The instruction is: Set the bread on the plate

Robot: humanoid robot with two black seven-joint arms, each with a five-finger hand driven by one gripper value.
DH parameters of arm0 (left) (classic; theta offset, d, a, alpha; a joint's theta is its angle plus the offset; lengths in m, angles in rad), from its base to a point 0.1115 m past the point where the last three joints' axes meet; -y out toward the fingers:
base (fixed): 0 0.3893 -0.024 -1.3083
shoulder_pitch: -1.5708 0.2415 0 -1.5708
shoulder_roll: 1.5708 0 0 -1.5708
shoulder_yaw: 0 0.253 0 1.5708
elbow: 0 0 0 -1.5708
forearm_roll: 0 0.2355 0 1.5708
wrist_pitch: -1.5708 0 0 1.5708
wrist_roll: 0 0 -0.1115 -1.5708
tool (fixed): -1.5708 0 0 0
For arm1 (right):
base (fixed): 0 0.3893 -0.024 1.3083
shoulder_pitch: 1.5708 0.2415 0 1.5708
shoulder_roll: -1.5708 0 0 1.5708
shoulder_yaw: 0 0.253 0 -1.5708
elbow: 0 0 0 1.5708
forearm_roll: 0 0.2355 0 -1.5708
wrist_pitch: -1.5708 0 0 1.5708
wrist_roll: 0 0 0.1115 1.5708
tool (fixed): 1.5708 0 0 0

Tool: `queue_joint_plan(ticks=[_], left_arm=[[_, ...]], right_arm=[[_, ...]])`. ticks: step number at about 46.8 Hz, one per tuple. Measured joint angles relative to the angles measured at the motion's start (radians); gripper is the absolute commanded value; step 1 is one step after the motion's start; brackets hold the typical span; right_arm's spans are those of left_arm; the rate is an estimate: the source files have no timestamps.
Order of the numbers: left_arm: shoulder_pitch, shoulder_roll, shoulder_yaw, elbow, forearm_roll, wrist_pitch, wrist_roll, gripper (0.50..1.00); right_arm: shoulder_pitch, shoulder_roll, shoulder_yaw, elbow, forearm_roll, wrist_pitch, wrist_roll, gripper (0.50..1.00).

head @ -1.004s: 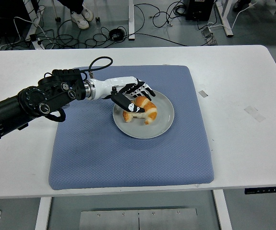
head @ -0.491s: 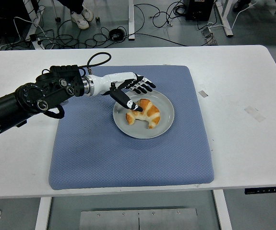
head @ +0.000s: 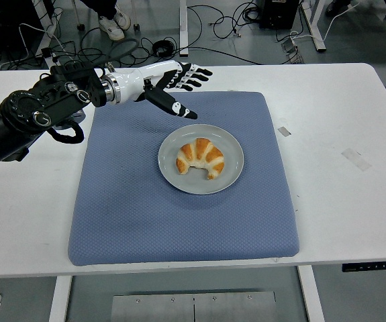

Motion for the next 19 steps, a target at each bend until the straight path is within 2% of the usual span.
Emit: queue_joint_plan(ticks=[7, 19], left_arm=[[-0.001, 0.022, -0.015, 0.016, -0.035, 0.005, 0.000, 0.921], [0.016, 0.023, -0.077, 0.102, -0.068, 0.005, 0.000, 0.922]], right_arm=[[0.000, 0.000, 0.000, 0.000, 0.000, 0.000, 0.000, 1.000], [0.000, 0.000, 0.000, 0.000, 0.000, 0.000, 0.000, 1.000]])
